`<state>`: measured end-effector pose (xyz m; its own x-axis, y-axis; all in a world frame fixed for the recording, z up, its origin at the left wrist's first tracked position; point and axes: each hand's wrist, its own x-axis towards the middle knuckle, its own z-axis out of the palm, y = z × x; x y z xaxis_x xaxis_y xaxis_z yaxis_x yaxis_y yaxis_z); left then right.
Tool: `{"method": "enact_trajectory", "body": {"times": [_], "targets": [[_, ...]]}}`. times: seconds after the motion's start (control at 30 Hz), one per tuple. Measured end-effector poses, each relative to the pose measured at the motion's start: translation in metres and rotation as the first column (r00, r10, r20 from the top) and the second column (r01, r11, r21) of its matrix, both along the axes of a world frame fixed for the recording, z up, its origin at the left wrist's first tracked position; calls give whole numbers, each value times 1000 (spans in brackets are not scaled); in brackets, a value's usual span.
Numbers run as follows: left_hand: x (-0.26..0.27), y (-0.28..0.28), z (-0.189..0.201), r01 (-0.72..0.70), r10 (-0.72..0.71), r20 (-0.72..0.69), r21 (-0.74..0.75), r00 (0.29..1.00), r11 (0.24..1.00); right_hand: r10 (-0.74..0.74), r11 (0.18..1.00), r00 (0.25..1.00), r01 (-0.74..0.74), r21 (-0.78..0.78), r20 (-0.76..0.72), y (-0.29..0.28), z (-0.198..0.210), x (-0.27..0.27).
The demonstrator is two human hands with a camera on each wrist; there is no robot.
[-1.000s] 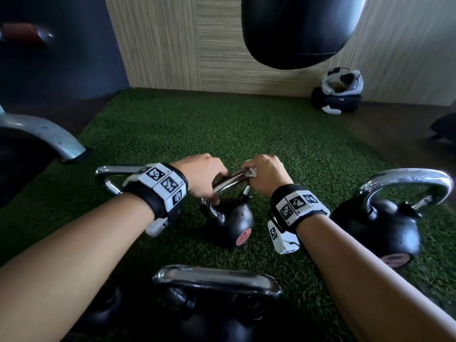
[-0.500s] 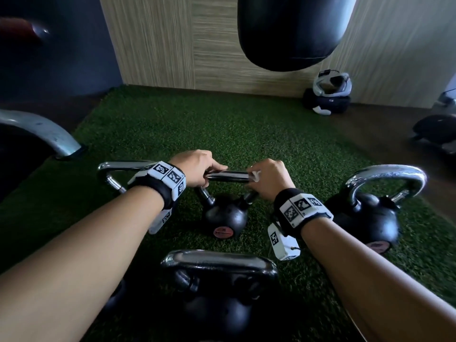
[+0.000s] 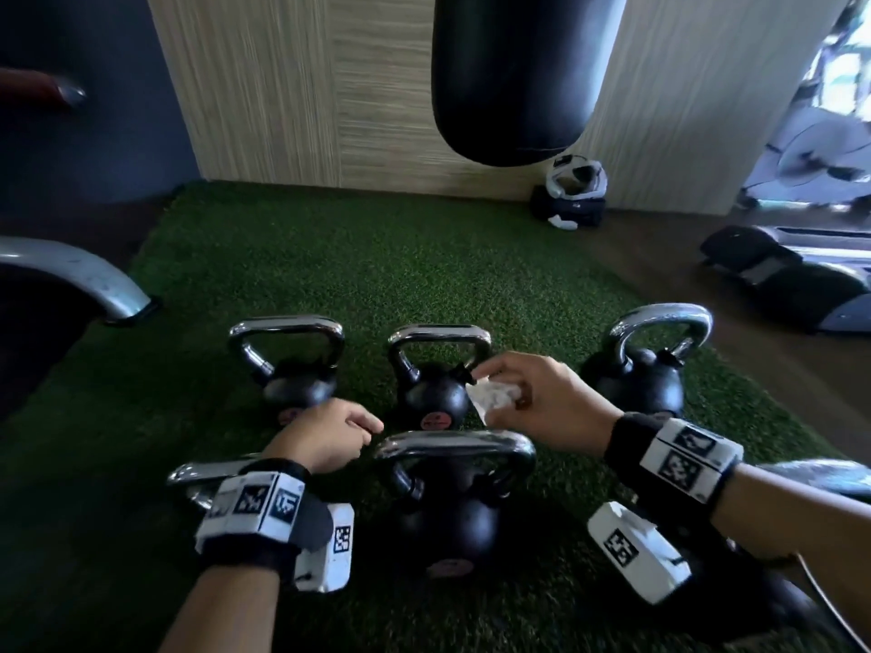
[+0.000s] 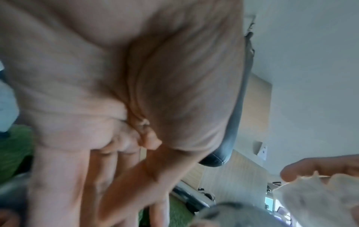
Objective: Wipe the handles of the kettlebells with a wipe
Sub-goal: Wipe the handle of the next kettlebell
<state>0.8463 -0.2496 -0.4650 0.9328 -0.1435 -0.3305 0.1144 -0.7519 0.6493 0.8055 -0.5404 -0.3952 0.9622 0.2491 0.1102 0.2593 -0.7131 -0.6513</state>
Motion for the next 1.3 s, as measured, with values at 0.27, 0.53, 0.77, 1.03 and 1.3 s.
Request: {"method": "enact_trajectory", "body": {"times": [0.27, 0.53, 0.77, 1.03, 1.3], "targets": [[-27, -7, -49, -34, 26, -221, -35, 975, 999, 19, 963, 998, -32, -267, -51, -7, 40, -62], [-31, -22, -90, -74, 53, -148, -136, 988, 988, 148, 961, 977, -105, -256, 156, -65, -10, -78], [-53, -42, -84, -106, 103, -64, -37, 993, 994, -36, 999, 978, 40, -17, 205, -45, -19, -57], [-45, -34, -118, -196, 196, -20, -2, 980, 981, 26, 1000, 968, -27, 2, 249, 2, -16, -35], [-55, -36, -118, -171, 176, 44, -104, 983, 980, -39, 996, 980, 54, -74, 197, 24, -34, -39]]}}
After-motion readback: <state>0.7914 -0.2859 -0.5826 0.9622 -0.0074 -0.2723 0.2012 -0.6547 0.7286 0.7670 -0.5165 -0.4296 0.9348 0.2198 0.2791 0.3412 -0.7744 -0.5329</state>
